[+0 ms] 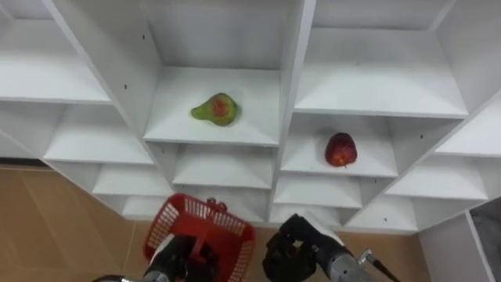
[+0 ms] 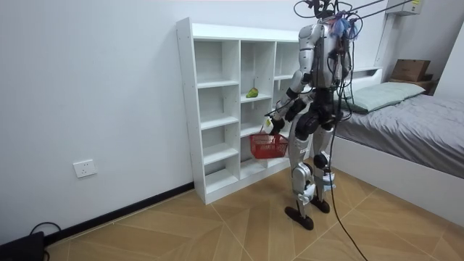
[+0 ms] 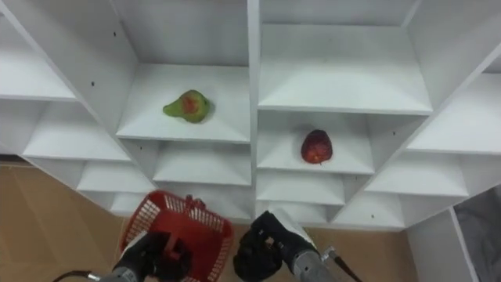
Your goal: Collect fruits from the closet
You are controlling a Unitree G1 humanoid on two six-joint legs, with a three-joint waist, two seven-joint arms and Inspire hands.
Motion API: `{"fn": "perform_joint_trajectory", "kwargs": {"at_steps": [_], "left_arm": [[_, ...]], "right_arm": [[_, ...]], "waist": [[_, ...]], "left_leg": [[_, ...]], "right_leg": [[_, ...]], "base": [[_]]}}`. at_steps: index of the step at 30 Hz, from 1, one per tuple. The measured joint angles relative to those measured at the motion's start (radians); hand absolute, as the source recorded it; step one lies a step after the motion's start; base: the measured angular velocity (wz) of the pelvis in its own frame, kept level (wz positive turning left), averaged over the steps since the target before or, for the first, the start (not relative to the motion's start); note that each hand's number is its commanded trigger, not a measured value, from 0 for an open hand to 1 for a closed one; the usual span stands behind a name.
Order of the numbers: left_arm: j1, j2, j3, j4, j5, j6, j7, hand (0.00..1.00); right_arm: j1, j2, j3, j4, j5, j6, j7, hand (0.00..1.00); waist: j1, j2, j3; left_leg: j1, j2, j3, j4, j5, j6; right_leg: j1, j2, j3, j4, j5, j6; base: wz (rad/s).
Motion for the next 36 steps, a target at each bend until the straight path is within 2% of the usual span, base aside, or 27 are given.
{"fn": "perform_joint_trajectory", "kwargs": {"at_steps": [6, 18, 28, 36], "left_arm": [[-0.004, 0.008, -0.009, -0.056, -0.001, -0.008, -0.028, 1.0], [-0.029, 0.01, -0.045, -0.087, -0.016, -0.055, -0.076, 1.0], [-0.049, 0.011, -0.126, -0.087, -0.013, -0.056, -0.118, 1.0], [-0.07, 0.009, -0.158, -0.113, -0.014, -0.056, -0.159, 1.0]], "right_arm": [[-0.064, -0.01, -0.001, 0.032, -0.021, -0.002, -0.002, 1.0], [-0.086, 0.008, 0.003, 0.117, -0.022, -0.004, -0.012, 1.0], [-0.162, 0.01, 0.046, 0.187, -0.03, -0.007, -0.012, 1.0], [-0.2, 0.02, 0.079, 0.267, -0.029, -0.008, -0.049, 1.0]], "waist": [[0.0, -0.003, 0.0018], [0.008, 0.0, 0.0045], [0.007, 0.007, 0.0099], [0.031, 0.01, 0.0116]], "left_leg": [[-0.014, -0.001, 0.0, 0.002, 0.0, 0.0], [-0.06, -0.002, -0.011, 0.017, 0.0, 0.0], [-0.089, -0.007, -0.029, 0.018, 0.006, -0.001], [-0.108, -0.006, -0.026, 0.019, 0.007, -0.001]], "right_leg": [[-0.012, -0.001, -0.003, 0.002, 0.0, 0.0], [-0.045, -0.003, -0.016, 0.002, 0.001, -0.002], [-0.065, -0.002, -0.037, 0.001, 0.001, -0.002], [-0.085, -0.006, -0.032, 0.001, 0.001, -0.002]], "base": [[0.02], [0.02], [0.05], [0.0]]}}
